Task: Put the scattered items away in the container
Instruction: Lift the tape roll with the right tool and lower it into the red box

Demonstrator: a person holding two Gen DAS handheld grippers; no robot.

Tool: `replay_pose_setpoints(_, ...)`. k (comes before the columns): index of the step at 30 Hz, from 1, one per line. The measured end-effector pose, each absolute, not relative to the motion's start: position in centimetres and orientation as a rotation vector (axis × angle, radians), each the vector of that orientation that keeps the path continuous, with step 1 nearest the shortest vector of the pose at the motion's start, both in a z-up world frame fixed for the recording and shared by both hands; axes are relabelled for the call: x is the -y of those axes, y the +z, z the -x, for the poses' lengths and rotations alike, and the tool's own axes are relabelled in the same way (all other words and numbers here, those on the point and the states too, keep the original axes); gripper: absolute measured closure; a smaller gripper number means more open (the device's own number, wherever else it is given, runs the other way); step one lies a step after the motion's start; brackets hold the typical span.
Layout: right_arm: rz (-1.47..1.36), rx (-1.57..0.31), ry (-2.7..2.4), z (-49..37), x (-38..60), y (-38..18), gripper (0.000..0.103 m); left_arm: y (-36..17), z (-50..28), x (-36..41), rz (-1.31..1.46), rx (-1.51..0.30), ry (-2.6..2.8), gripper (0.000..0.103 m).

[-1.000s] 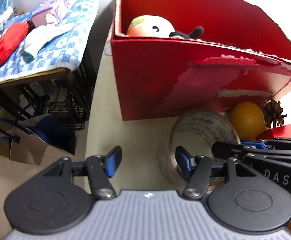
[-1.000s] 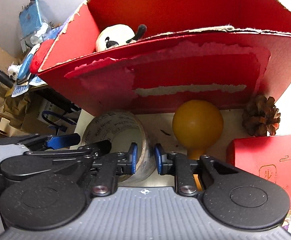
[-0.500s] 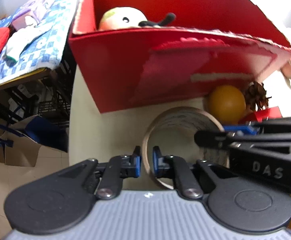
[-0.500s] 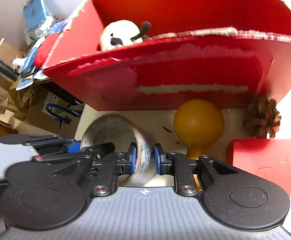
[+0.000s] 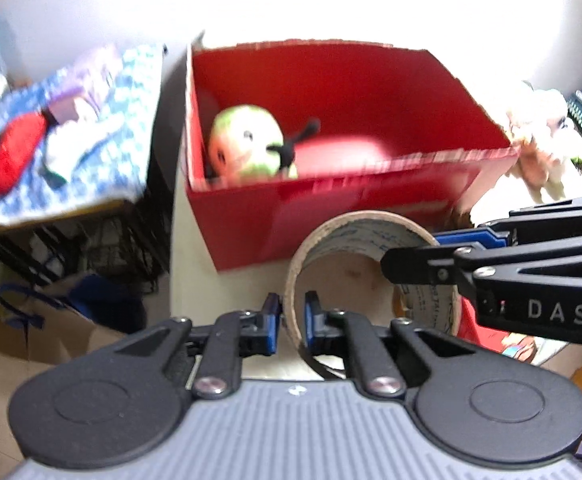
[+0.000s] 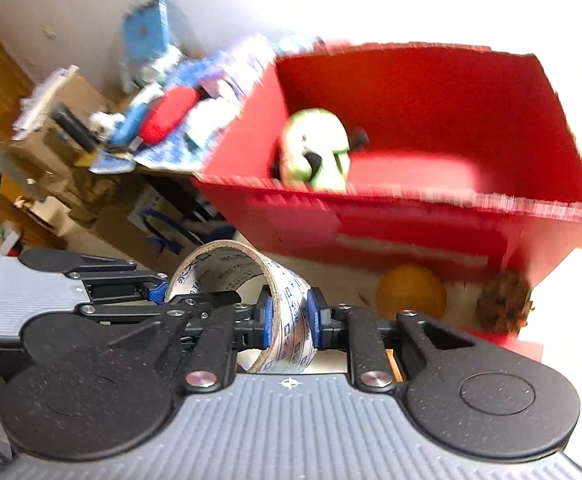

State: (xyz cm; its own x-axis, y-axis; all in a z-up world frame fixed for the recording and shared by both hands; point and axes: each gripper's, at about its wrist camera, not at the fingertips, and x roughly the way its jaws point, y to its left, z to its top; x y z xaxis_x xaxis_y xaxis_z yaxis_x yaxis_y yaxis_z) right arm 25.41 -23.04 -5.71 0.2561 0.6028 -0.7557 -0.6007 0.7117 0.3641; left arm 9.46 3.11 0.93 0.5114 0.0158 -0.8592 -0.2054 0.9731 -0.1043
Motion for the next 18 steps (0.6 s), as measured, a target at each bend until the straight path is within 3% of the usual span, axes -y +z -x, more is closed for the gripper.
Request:
replay_pose_setpoints(10,-0.029,-0.844,0.842,-28.8,24.6,0.9,0.083,8.0,-14.1,-2.3,0.142,-0.862,0.15,0.095)
replay_pose_setpoints(18,-0.041,-0.827,0.73,-34.7,25.5,0.3,0.085,7.1,-22.8,-2.2,0.16,-0.852,0.117,0.095)
